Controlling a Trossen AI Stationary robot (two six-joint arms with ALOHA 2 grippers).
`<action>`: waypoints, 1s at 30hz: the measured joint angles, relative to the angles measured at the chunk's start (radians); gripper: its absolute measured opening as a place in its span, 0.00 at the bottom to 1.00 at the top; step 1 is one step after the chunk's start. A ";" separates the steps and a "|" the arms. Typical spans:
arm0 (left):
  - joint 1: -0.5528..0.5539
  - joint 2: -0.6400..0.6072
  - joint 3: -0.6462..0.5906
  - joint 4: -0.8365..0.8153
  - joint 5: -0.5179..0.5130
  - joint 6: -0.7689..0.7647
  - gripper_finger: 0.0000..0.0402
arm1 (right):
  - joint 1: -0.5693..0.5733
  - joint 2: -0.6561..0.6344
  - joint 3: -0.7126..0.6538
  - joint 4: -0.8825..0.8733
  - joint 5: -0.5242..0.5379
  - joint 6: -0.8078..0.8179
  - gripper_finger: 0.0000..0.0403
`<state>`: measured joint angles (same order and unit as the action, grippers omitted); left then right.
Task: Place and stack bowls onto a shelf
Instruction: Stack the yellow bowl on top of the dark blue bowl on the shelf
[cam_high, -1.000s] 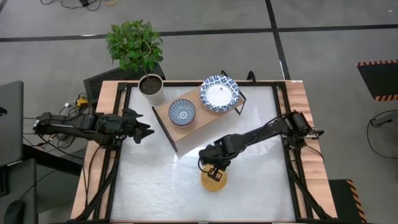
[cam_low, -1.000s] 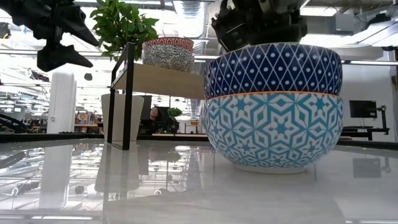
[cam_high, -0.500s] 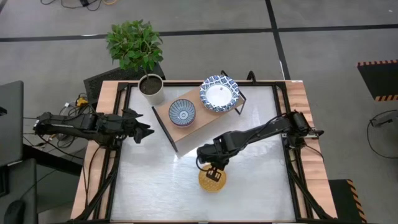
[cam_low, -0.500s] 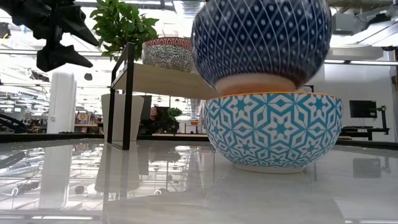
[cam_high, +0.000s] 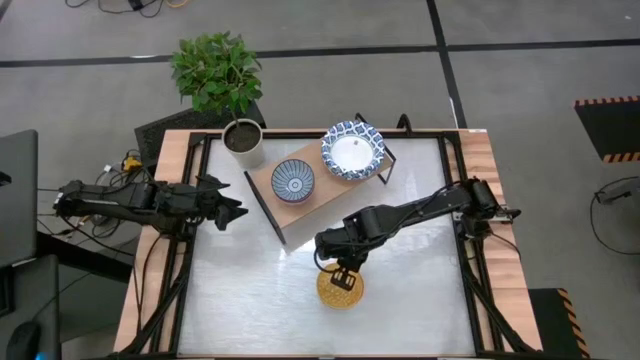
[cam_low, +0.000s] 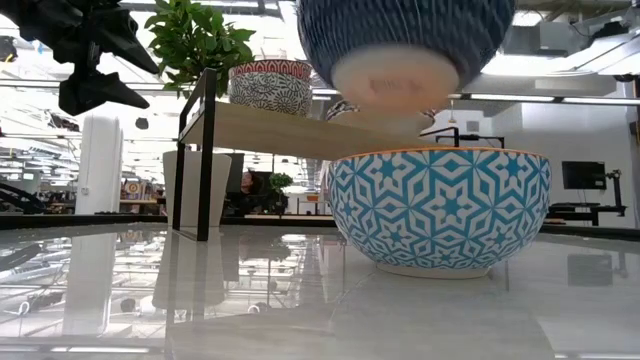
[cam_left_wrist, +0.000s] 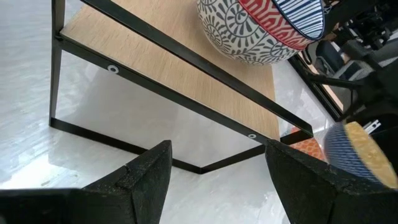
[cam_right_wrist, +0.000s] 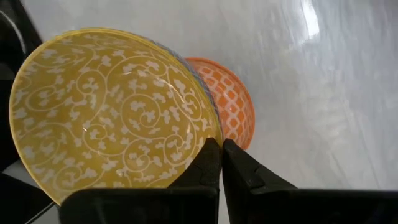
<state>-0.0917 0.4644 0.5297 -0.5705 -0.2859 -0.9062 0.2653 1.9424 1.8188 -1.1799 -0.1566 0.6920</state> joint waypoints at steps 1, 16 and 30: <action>0.000 0.000 0.000 0.000 0.000 0.000 0.61 | 0.000 0.000 0.020 -0.009 0.000 -0.010 0.06; 0.000 0.000 0.000 0.000 -0.012 0.003 0.61 | -0.222 -0.001 0.536 -0.097 0.132 -0.166 0.06; 0.000 0.000 0.000 -0.024 -0.026 0.004 0.61 | -0.482 0.020 0.528 0.054 0.127 -0.189 0.06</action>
<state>-0.0917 0.4648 0.5293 -0.5949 -0.3118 -0.9019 -0.2164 1.9629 2.3467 -1.1262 -0.0291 0.5034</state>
